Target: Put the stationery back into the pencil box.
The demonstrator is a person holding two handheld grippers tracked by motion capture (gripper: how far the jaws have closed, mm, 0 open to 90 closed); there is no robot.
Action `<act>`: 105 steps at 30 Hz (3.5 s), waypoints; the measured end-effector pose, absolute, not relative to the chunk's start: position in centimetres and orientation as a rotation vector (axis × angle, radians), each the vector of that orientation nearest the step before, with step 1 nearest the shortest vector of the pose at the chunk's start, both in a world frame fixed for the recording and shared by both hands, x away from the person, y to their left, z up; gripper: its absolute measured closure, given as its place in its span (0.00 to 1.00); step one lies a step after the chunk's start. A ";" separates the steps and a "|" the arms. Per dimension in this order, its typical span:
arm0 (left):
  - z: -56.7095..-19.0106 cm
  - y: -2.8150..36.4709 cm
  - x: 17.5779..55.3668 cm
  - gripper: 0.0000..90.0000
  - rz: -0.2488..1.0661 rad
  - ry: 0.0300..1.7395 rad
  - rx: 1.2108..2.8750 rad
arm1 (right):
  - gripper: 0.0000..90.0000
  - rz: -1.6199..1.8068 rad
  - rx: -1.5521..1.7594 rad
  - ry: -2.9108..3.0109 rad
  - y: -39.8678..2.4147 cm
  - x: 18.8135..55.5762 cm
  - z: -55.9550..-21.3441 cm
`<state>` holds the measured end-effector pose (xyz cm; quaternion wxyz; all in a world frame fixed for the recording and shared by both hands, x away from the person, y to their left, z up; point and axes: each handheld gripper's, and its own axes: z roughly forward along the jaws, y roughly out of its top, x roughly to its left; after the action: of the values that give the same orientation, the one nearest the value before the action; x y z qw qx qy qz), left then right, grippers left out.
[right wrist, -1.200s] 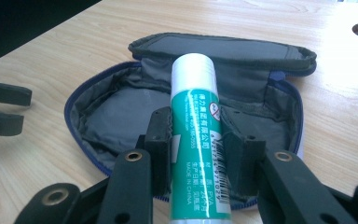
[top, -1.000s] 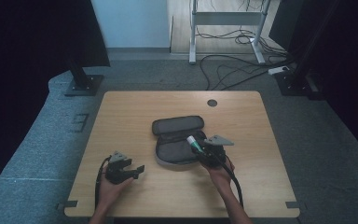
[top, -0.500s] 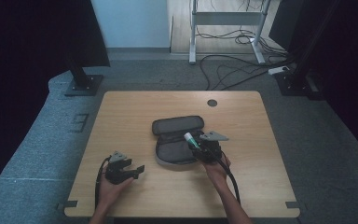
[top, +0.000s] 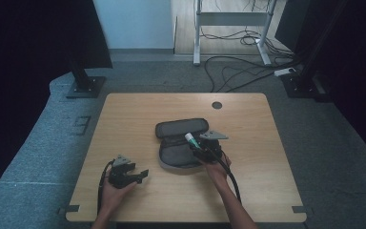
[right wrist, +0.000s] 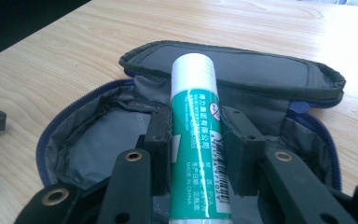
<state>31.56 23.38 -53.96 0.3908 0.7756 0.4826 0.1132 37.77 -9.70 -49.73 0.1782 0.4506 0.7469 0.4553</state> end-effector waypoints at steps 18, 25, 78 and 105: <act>-54.2 23.3 31.6 0.32 0.281 1.229 1.981 | 0.72 1.213 1.209 2.204 -7.5 39.1 -51.3; -54.3 23.4 31.7 0.32 0.277 1.229 1.986 | 0.72 1.172 1.209 2.226 -7.1 39.7 -52.4; -54.3 23.2 31.6 0.32 0.279 1.221 1.997 | 0.49 1.266 1.217 2.190 -9.7 36.6 -51.0; -54.3 23.4 31.6 0.32 0.290 1.227 1.998 | 0.48 1.285 1.225 2.074 -17.3 30.1 -52.0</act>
<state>31.64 23.36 -54.34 0.3798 0.7824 0.4805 0.1134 30.11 -17.26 -51.98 0.2043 0.4393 0.7436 0.4608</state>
